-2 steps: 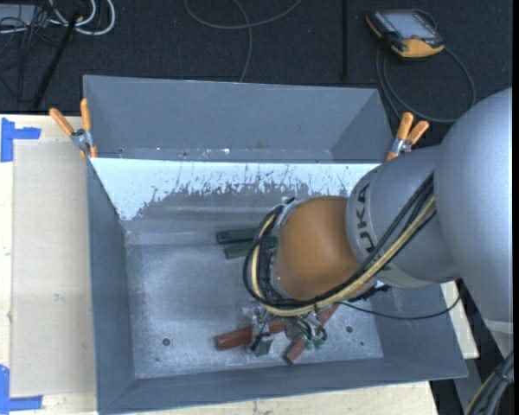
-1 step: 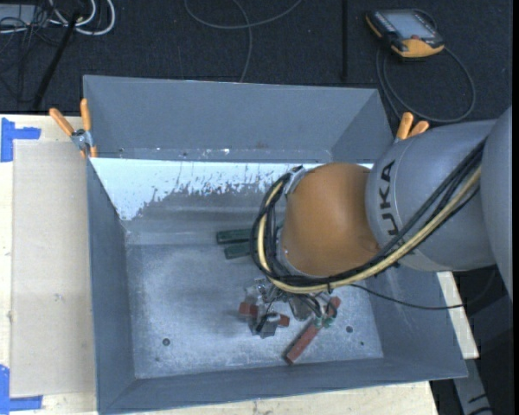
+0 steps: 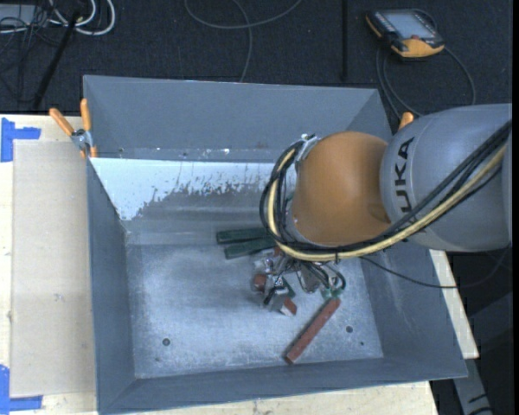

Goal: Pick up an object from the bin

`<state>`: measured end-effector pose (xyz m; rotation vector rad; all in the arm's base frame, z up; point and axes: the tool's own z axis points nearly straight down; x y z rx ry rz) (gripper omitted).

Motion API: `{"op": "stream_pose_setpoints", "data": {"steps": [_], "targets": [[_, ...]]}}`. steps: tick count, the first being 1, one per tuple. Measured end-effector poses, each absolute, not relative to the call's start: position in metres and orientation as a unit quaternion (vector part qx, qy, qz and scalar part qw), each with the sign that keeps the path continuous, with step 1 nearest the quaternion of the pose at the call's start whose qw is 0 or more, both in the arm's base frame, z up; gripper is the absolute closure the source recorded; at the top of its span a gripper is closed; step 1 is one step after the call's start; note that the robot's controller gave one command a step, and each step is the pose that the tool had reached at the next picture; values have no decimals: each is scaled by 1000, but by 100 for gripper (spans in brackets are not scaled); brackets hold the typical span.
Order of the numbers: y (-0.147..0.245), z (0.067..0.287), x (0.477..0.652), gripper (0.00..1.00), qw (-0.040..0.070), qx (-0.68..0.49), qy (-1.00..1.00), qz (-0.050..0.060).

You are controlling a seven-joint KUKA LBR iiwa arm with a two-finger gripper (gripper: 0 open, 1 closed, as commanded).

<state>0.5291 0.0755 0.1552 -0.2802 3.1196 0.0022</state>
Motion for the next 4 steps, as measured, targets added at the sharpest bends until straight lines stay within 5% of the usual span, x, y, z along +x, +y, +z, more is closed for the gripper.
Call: {"op": "stream_pose_setpoints", "data": {"steps": [1, 3, 4], "targets": [[59, 187, 523, 100, -5, -124, 992, 0], [26, 284, 521, 100, 0, -129, 992, -1], [39, 163, 504, 0, -4, -60, 998, 0]]}}
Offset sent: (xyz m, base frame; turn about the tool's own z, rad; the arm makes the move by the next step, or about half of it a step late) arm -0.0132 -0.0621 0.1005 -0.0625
